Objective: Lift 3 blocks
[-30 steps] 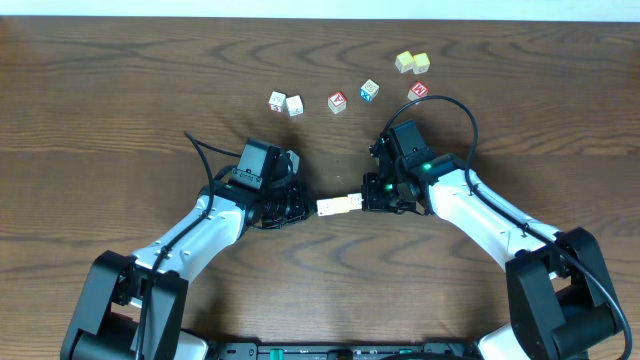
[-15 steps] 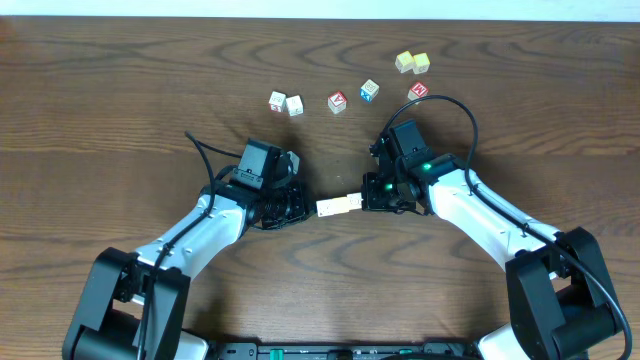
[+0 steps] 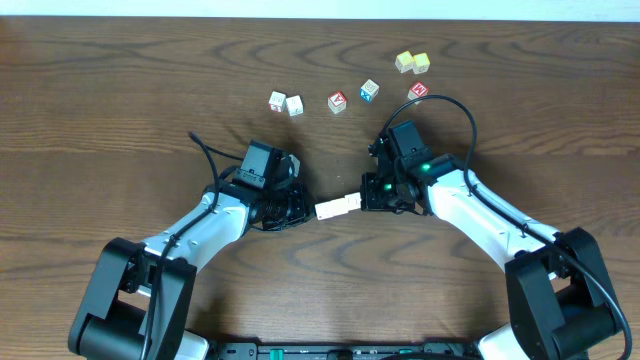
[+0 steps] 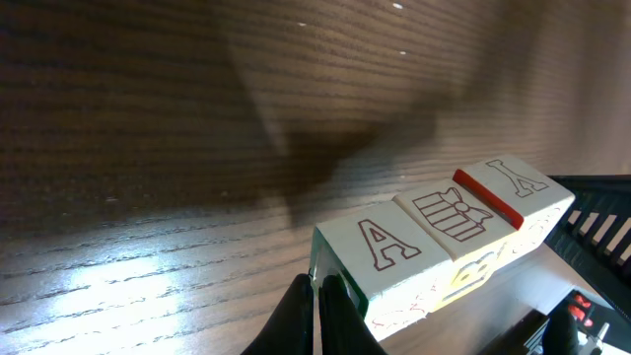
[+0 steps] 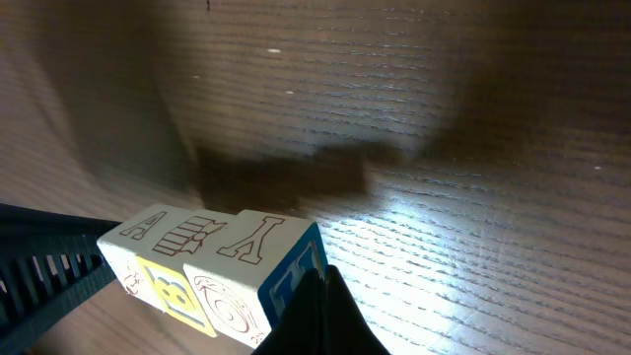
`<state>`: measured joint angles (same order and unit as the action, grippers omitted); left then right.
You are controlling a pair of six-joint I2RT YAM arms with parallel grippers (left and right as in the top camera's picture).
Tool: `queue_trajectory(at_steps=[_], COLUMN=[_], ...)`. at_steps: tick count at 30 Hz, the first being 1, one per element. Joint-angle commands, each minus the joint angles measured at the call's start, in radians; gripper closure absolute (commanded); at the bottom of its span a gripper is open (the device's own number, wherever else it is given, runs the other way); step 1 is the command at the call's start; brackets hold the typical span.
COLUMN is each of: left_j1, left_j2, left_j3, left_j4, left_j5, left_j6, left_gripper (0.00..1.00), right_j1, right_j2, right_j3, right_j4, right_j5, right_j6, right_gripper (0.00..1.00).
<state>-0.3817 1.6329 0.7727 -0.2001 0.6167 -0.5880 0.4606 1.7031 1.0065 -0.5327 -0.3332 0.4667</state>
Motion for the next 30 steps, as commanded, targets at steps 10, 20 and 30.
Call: queue_trajectory(at_steps=[10,20,30], left_j1=[-0.043,-0.043,-0.043], left_j2=[0.014,0.018,0.082], left_j3=[0.037,0.037,0.037], left_j4=[0.041,0.041,0.053], left_j5=[0.122,0.096,0.089], left_j6=[-0.005,-0.005,-0.005], left_gripper=[0.93,0.93,0.93], right_j1=[0.098,0.098,0.097], right_j2=[0.057,0.060,0.060], right_j3=[0.011,0.011,0.011], right_j4=[0.029,0.033,0.034], right_j5=[-0.222,-0.221,-0.221], right_j6=[0.001,0.001,0.001], right_gripper=[0.99,0.99,0.99])
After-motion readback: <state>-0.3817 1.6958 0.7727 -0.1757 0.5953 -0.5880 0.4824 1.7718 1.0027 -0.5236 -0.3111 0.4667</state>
